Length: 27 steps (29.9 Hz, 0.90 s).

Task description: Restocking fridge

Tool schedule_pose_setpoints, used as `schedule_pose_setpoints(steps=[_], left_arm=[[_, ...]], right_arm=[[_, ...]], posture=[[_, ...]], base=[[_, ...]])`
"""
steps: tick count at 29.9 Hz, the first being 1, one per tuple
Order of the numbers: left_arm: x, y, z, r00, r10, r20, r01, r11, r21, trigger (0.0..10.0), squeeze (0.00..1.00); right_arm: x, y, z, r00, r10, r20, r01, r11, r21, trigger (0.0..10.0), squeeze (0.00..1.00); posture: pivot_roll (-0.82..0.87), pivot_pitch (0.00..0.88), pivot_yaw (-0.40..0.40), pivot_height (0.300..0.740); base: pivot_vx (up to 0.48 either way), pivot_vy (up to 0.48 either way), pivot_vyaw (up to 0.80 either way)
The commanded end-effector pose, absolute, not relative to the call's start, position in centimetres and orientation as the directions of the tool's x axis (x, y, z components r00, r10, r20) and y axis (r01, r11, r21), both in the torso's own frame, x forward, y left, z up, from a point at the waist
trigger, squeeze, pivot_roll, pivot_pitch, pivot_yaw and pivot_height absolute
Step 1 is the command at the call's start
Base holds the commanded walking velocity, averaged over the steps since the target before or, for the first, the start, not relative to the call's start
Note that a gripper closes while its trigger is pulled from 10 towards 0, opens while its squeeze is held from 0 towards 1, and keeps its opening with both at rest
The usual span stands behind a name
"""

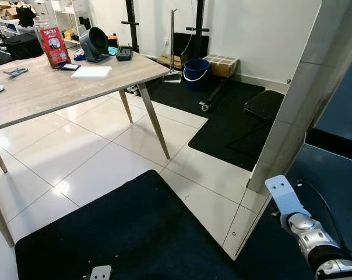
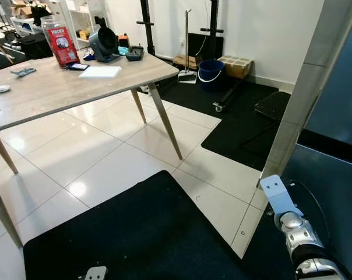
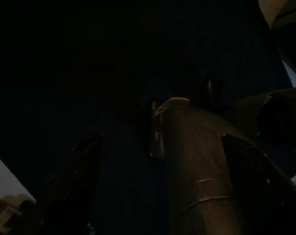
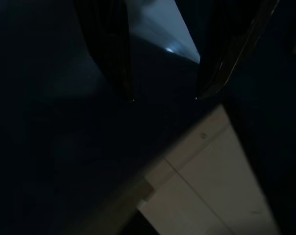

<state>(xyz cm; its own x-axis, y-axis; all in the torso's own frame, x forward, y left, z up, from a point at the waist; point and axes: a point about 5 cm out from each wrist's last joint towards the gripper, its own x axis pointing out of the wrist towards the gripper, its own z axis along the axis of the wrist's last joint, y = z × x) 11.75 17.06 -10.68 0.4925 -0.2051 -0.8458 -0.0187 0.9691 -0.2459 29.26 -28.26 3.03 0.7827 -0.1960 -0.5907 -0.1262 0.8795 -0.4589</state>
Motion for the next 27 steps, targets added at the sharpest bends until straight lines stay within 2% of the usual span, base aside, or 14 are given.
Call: schedule_pose_setpoints(steps=[1, 2, 5, 7, 10, 14, 20, 21, 22, 27], left_arm=[[11.3, 17.4, -10.8, 0.473, -0.202, -0.858, -0.009, 0.972, -0.234, 10.0, 0.00], [11.3, 17.4, -10.8, 0.473, -0.202, -0.858, -0.009, 0.972, -0.234, 10.0, 0.00], [11.4, 17.4, -10.8, 0.474, -0.199, -0.858, -0.007, 0.973, -0.229, 10.0, 0.00], [11.5, 17.5, -10.7, 0.477, -0.195, -0.857, -0.002, 0.975, -0.223, 10.0, 0.00], [11.6, 17.5, -10.7, 0.479, -0.194, -0.856, -0.001, 0.975, -0.221, 10.0, 0.00], [11.7, 17.7, -10.7, 0.485, -0.180, -0.856, -0.010, 0.977, -0.212, 10.0, 0.00], [11.8, 18.0, -10.7, 0.484, -0.151, -0.862, -0.029, 0.982, -0.189, 10.0, 0.00], [11.8, 18.0, -10.7, 0.484, -0.151, -0.862, -0.029, 0.982, -0.189, 10.0, 0.00], [11.9, 18.1, -10.6, 0.483, -0.146, -0.863, -0.032, 0.982, -0.184, 10.0, 0.00], [12.0, 18.3, -10.6, 0.484, -0.137, -0.864, -0.037, 0.984, -0.176, 10.0, 0.00]], right_arm=[[28.1, -25.7, 0.7, 0.715, -0.028, -0.699, -0.293, 0.895, -0.336, 10.0, 0.00], [28.1, -25.7, 0.7, 0.715, -0.028, -0.699, -0.293, 0.895, -0.336, 10.0, 0.00], [26.5, -24.2, -1.4, 0.643, 0.053, -0.764, -0.384, 0.886, -0.260, 10.0, 0.00], [25.1, -23.5, -2.9, 0.602, 0.047, -0.797, -0.396, 0.885, -0.246, 10.0, 0.00], [24.5, -23.3, -3.4, 0.586, 0.045, -0.809, -0.399, 0.885, -0.240, 10.0, 0.00], [21.8, -22.7, -5.7, 0.520, 0.026, -0.854, -0.421, 0.877, -0.230, 10.0, 0.00], [16.2, -23.2, -8.6, 0.405, -0.066, -0.912, -0.306, 0.930, -0.203, 10.0, 0.00], [16.2, -23.2, -8.6, 0.405, -0.066, -0.912, -0.306, 0.930, -0.203, 10.0, 0.00], [14.0, -23.5, -9.4, 0.345, -0.094, -0.934, -0.282, 0.939, -0.199, 10.0, 0.00], [11.4, -23.7, -10.2, 0.274, -0.115, -0.955, -0.279, 0.941, -0.193, 10.0, 0.00]], posture=[[-0.05, 0.000, 0.022, 0.740], [-0.05, 0.000, 0.022, 0.740], [-0.05, 0.000, 0.022, 0.740], [-0.05, 0.000, 0.025, 0.740], [-0.05, 0.000, 0.025, 0.740], [-0.03, 0.000, 0.020, 0.740], [-0.02, 0.000, 0.018, 0.740], [-0.02, 0.000, 0.018, 0.740], [-0.02, 0.000, 0.017, 0.740], [-0.01, 0.000, 0.014, 0.740]], base=[[0.000, 0.000, 0.00], [0.000, 0.000, 0.00], [0.000, 0.000, 0.00], [0.000, 0.000, 0.00], [0.000, 0.000, 0.00], [0.000, 0.000, 0.00], [0.000, 0.000, 0.00], [0.000, 0.000, 0.00], [0.000, 0.000, 0.00], [0.000, 0.000, 0.00]])
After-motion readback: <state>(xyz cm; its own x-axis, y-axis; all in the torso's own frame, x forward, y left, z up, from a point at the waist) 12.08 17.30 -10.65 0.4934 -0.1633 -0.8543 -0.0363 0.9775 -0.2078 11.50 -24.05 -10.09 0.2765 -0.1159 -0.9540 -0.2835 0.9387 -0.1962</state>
